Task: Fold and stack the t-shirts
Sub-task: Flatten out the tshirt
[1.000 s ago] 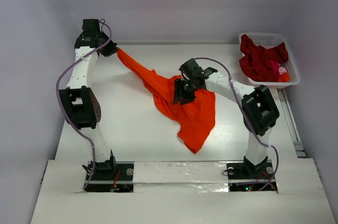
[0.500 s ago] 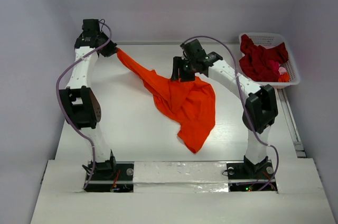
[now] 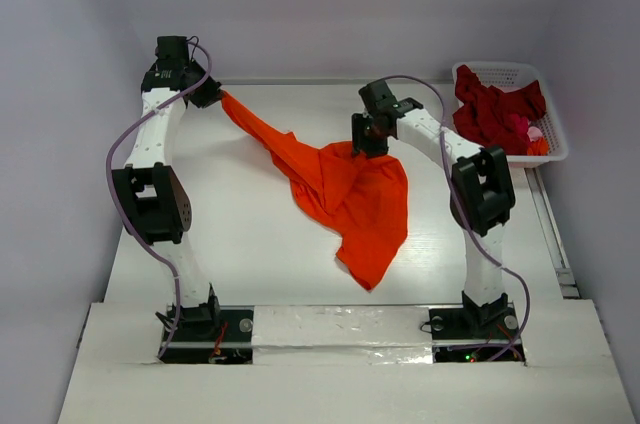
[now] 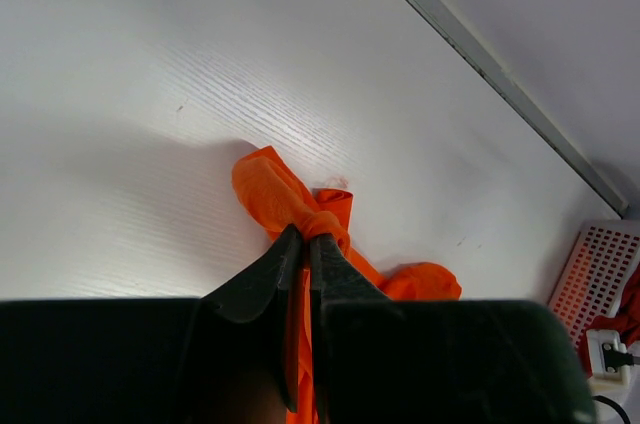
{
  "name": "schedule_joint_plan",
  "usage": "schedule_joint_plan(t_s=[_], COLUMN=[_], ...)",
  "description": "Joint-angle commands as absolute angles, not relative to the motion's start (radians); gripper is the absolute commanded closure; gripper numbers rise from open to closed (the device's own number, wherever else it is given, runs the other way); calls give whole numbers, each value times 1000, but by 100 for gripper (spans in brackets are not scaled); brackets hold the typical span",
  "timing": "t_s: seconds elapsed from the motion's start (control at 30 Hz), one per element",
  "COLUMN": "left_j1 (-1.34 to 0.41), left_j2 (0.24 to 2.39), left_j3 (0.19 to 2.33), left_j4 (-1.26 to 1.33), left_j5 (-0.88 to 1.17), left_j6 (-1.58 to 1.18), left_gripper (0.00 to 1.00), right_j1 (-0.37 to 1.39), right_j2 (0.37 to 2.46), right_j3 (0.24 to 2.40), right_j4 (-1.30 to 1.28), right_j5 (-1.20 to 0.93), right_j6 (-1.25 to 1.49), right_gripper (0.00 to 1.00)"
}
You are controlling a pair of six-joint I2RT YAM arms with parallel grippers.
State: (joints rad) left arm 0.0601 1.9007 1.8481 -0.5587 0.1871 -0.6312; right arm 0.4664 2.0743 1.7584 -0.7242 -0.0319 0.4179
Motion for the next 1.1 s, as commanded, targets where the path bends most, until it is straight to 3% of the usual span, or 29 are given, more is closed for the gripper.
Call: schedule_joint_plan(t_s=[0.0, 0.6, 0.7, 0.9, 1.07], left_j1=[64, 64, 64, 64, 64], left_j2=[1885, 1890, 1890, 1890, 1890], left_j3=[1861, 1859, 1858, 1858, 1859], left_j4=[-538, -529, -529, -526, -523], left_j5=[187, 193, 193, 193, 201], left_j6=[-620, -623, -621, -617, -618], left_gripper=[100, 100, 100, 100, 100], right_j1=[476, 476, 476, 485, 494], right_j2=[2071, 2020, 2003, 1973, 2009], right_j3=[1795, 1715, 1695, 1718, 1735], right_j4=[-715, -675, -658, -658, -669], right_j5=[-34, -103, -110, -101, -107], right_j6=[400, 419, 423, 423, 420], right_gripper=[50, 52, 49, 33, 36])
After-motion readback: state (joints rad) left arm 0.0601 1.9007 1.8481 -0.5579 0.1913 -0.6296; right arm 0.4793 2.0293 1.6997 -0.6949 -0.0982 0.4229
